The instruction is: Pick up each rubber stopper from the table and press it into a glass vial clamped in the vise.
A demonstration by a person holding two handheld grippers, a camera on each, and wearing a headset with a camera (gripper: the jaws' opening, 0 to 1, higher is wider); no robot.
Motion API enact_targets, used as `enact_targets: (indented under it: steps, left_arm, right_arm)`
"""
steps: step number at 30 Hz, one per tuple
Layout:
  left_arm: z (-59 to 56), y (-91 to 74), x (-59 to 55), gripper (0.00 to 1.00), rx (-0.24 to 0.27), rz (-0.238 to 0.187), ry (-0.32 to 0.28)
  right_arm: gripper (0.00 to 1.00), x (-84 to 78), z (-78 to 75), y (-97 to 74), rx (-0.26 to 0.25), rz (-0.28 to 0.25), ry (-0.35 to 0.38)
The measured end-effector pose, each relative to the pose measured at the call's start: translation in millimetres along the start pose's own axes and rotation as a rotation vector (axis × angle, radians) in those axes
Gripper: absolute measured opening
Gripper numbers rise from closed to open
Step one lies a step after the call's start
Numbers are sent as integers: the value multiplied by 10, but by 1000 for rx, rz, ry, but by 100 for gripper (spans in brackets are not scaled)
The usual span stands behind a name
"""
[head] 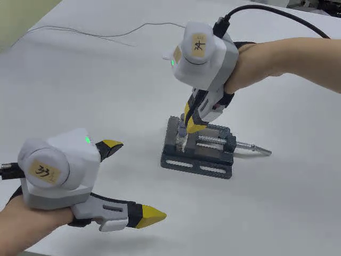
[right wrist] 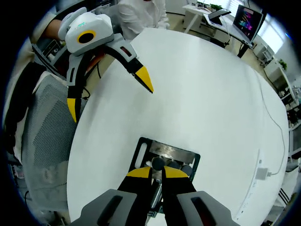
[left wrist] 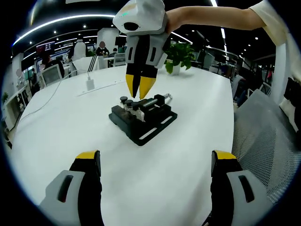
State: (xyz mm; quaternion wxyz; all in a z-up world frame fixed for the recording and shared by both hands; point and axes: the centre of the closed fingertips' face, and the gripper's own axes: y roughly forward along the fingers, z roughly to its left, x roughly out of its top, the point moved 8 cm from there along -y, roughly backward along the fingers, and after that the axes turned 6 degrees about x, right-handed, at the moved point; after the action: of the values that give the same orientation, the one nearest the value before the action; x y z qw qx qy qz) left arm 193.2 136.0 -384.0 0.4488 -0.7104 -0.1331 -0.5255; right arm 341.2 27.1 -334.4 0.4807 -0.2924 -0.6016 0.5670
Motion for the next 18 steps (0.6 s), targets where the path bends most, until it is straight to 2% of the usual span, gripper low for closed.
enact_targets:
  steps: [3,18]
  left_arm:
    - [0,1,-9,97,-1,2,-2]
    - [20,5,-78,97,-7,15,-12]
  right_arm:
    - [1,15,-11,19,4,-4,-2]
    - [0,47,21,98,15,-6,2]
